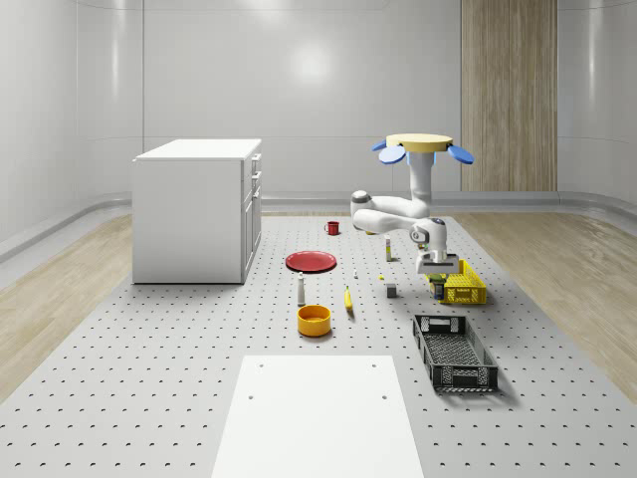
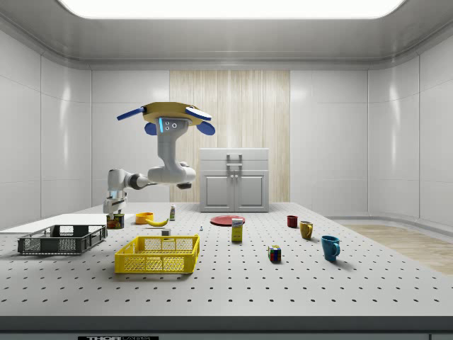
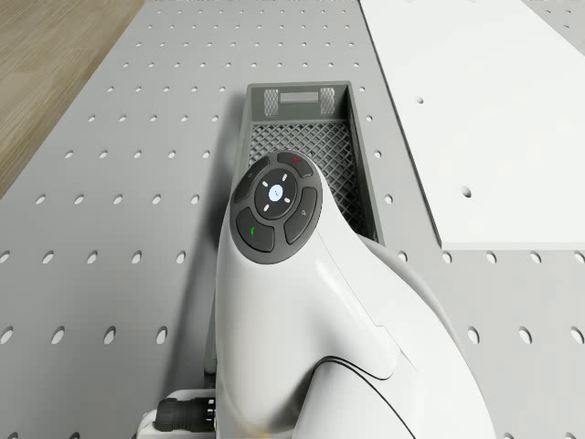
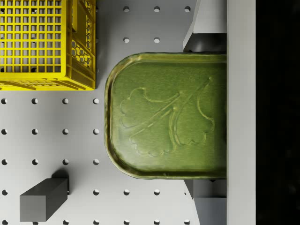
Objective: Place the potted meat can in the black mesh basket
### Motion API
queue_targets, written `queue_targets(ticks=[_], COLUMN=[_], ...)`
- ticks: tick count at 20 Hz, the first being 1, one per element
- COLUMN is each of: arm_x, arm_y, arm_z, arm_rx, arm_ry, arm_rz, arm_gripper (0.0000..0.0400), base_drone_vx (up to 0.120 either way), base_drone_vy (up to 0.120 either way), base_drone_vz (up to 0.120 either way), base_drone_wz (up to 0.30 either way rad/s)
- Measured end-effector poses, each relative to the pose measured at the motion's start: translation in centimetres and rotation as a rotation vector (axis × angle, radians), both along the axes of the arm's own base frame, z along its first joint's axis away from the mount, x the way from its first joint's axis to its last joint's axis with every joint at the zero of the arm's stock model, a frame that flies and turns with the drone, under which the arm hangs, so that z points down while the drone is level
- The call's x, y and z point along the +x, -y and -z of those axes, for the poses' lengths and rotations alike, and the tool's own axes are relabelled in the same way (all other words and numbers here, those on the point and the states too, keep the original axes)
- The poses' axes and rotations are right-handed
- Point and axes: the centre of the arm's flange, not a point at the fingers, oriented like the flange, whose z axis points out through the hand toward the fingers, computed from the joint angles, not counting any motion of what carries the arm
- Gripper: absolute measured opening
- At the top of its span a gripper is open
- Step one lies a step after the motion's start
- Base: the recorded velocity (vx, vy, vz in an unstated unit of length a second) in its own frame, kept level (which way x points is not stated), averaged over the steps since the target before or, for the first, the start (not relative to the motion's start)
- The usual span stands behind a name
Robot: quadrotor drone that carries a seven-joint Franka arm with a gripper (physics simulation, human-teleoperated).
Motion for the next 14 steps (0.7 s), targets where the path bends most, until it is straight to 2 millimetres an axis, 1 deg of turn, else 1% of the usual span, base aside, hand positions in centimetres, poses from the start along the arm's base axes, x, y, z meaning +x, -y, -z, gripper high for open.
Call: queue_targets(ticks=[12, 14], arm_x=[0.0, 0.0], arm_y=[0.0, 0.0], arm_z=[0.0, 0.0], arm_rx=[0.0, 0.0], arm_ry=[0.0, 0.0], arm_rz=[0.0, 0.0], arm_gripper=[0.0292, 0.0292], base_drone_vx=[0.12, 0.12], base_drone_vy=[0.0, -0.12], base_drone_vz=[0.0, 0.0], base_drone_wz=[0.0, 0.0])
